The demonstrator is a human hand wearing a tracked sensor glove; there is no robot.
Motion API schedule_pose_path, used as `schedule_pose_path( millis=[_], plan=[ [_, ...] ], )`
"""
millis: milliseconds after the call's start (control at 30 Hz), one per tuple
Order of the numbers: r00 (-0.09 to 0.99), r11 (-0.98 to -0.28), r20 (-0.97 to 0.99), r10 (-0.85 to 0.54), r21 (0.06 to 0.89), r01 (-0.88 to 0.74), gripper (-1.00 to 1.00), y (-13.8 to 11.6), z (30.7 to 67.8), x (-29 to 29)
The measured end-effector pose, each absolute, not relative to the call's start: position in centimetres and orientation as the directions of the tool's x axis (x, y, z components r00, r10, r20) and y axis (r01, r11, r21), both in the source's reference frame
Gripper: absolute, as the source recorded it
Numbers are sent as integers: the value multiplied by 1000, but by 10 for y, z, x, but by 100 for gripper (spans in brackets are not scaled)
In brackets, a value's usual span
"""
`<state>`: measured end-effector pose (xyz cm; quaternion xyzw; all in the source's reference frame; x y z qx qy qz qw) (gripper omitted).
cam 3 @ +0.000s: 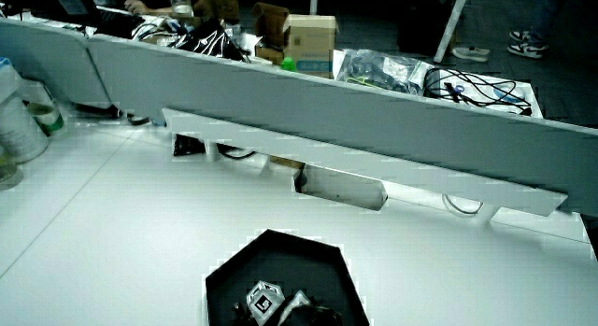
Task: Place speaker into plate
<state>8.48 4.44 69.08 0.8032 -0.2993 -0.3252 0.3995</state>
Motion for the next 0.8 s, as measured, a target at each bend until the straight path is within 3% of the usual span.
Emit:
schedule_pose_path(
  millis=[300,533,733,800],
  plan=[
    [613,-518,-316,-724,836,-181,-38,55,697,84],
    [689,-513,-269,-673,841,-172,-71,54,695,104],
    [809,-594,-200,-553,776,-213,-100,53,678,134],
    [860,-637,-152,-486,736,-230,-100,53,673,150]
  ],
)
